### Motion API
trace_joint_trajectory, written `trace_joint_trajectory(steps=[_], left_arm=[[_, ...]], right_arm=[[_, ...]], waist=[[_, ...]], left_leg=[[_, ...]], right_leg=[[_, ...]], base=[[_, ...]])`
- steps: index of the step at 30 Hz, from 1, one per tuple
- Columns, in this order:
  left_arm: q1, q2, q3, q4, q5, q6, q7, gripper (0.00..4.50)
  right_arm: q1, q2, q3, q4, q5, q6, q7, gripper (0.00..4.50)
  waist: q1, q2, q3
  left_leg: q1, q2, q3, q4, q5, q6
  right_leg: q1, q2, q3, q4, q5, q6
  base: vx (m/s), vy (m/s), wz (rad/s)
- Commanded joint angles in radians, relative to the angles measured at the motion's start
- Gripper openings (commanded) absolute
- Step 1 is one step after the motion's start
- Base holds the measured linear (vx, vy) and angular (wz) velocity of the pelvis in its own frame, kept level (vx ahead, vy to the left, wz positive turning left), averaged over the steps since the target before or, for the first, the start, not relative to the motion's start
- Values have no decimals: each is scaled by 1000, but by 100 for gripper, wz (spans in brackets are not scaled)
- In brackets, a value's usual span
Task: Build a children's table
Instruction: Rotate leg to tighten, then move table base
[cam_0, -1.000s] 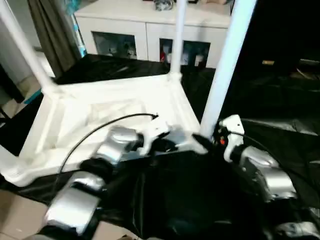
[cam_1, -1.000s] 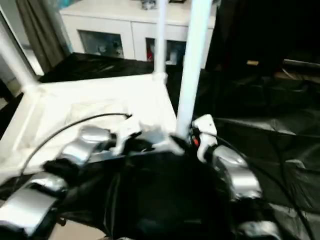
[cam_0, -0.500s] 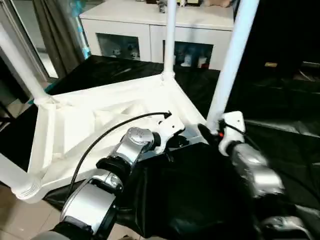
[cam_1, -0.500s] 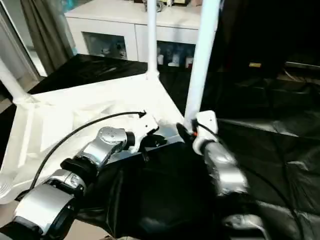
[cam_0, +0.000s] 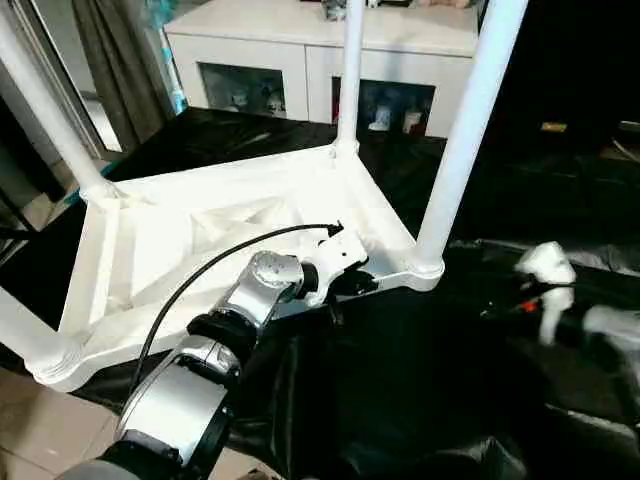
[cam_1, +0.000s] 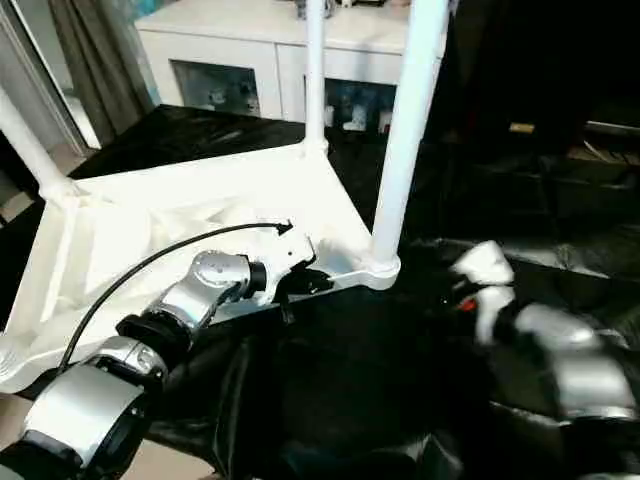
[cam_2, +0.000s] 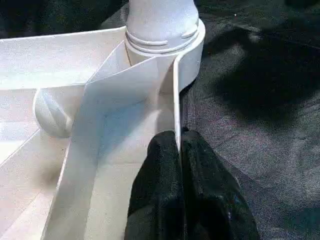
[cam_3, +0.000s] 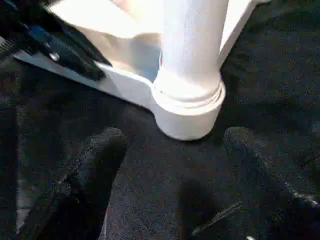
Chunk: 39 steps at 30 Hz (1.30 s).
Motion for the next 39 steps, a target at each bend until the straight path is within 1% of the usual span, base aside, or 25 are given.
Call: trace_joint_trajectory(steps=[1,3,4,5,6,7,10,11,14,15,16,17,18,19,21,22,23,24,27,28,30,31,33,35,39], left_arm=[[0,-5,12,-14,-32,-61,-32,0],[2,-6,18,-27,-40,-64,-28,0],[3,-7,25,-34,-47,-64,-26,28],[6,-5,33,-59,-62,-48,-38,28],[10,-1,43,-91,-80,-25,-56,28],[11,0,44,-95,-82,-21,-59,48],[49,49,52,-229,-100,68,-91,66],[72,75,55,-288,-107,108,-107,79],[147,149,59,-459,-132,227,-167,107],[176,178,58,-522,-141,270,-194,107],[250,250,61,-677,-174,373,-251,115],[263,262,62,-704,-181,391,-259,115],[320,318,67,-815,-211,466,-291,141],[320,318,67,-815,-211,466,-291,146],[391,391,78,-941,-243,547,-324,154],[438,437,88,-1026,-264,605,-335,168],[462,459,94,-1070,-274,633,-339,182],[522,505,120,-1186,-304,720,-327,190],[584,540,154,-1291,-301,798,-300,201],[601,547,166,-1310,-290,810,-289,213],[633,565,186,-1354,-270,847,-250,233],[648,574,197,-1363,-251,851,-225,235],[683,596,222,-1382,-222,868,-165,245],[709,605,249,-1402,-221,904,-117,270],[763,618,291,-1432,-195,942,-52,290]], right_arm=[[25,-1,13,-63,46,41,40,354],[36,5,32,-94,57,60,59,354],[40,9,40,-104,60,66,66,355],[41,22,54,-118,60,73,62,355],[41,39,68,-131,57,77,57,355],[40,41,70,-132,56,78,56,355],[12,111,101,-133,30,62,-7,355],[1,137,107,-130,24,62,-37,355],[-6,186,129,-149,27,74,-70,355],[-5,198,138,-160,30,82,-73,355],[-2,226,159,-184,38,102,-83,355],[-1,231,161,-190,40,106,-85,355],[0,253,177,-205,43,118,-93,355],[0,253,177,-205,43,118,-93,355],[-3,285,193,-212,37,120,-116,355],[-13,317,193,-201,24,110,-155,355],[-22,338,189,-188,16,101,-184,355],[-53,397,167,-145,-6,84,-285,355],[-94,461,138,-87,-29,55,-400,355],[-108,479,130,-71,-35,50,-434,355],[-135,507,114,-40,-45,37,-494,355],[-157,522,101,-11,-50,24,-534,355],[-204,551,70,56,-56,-10,-613,355],[-240,572,42,107,-54,-34,-663,355],[-306,598,-25,213,-51,-87,-787,355]], waist=[[5,-38,-49],[8,-43,-51],[11,-41,-53],[11,-40,-53],[15,-49,-55],[15,-49,-55],[17,-35,-64],[8,-36,-60],[2,-37,-58],[1,-32,-55],[-2,-36,-53],[2,-30,-56],[-7,-28,-45],[-7,-28,-45],[-6,-25,-34],[-11,-25,-22],[-15,-23,-21],[-18,-22,-12],[-28,-23,-9],[-29,-28,1],[-28,-26,4],[-31,-27,4],[-34,-29,3],[-41,-31,-4],[-38,-28,-9]], left_leg=[[14,35,-14,-55,-214,120],[13,37,-14,-54,-203,124],[13,37,-15,-53,-189,123],[11,37,-15,-52,-178,125],[8,37,-15,-51,-160,129],[8,37,-15,-51,-160,129],[9,45,-16,-45,-104,141],[2,46,-18,-47,-83,142],[9,43,-14,-48,-116,130],[11,43,-11,-50,-131,122],[11,43,-11,-53,-142,110],[14,49,-16,-56,-141,98],[15,47,-11,-61,-168,79],[15,47,-11,-61,-168,79],[23,49,-11,-71,-238,37],[19,48,-12,-81,-269,16],[19,46,-15,-87,-310,-7],[26,46,-14,-90,-347,-33],[24,44,-16,-95,-350,-60],[22,41,-16,-96,-356,-61],[29,40,-13,-95,-349,-66],[22,38,-14,-95,-316,-63],[20,35,-13,-91,-267,-61],[18,31,-10,-83,-182,-43],[20,26,-6,-72,-98,-11]], right_leg=[[38,-45,20,-82,-226,-213],[37,-45,19,-79,-219,-209],[36,-46,19,-77,-203,-214],[36,-45,19,-74,-184,-220],[37,-48,18,-66,-160,-228],[37,-48,18,-66,-160,-228],[28,-45,19,-47,-29,-275],[28,-41,16,-39,21,-287],[29,-42,19,-41,9,-294],[27,-41,20,-44,-14,-290],[26,-39,21,-47,-37,-283],[30,-45,21,-40,-38,-285],[19,-34,23,-47,-73,-271],[19,-34,23,-47,-73,-271],[10,-34,28,-56,-149,-251],[5,-31,29,-59,-187,-237],[5,-31,31,-61,-230,-222],[-4,-28,33,-65,-258,-210],[-3,-29,34,-66,-264,-202],[-7,-27,36,-70,-277,-192],[-10,-25,39,-71,-270,-181],[-3,-25,39,-67,-231,-180],[0,-22,38,-59,-167,-182],[7,-18,35,-45,-45,-198],[12,-12,33,-35,77,-217]], base=[[0,0,0],[0,0,0],[0,0,0],[0,0,0],[0,0,0],[0,0,0],[0,0,0],[0,0,0],[0,0,0],[0,0,0],[0,0,0],[0,0,0],[0,0,0],[0,0,0],[0,0,0],[0,0,0],[0,0,0],[0,0,0],[0,0,0],[0,0,0],[0,0,0],[0,0,0],[0,0,0],[0,0,0],[0,0,0]])
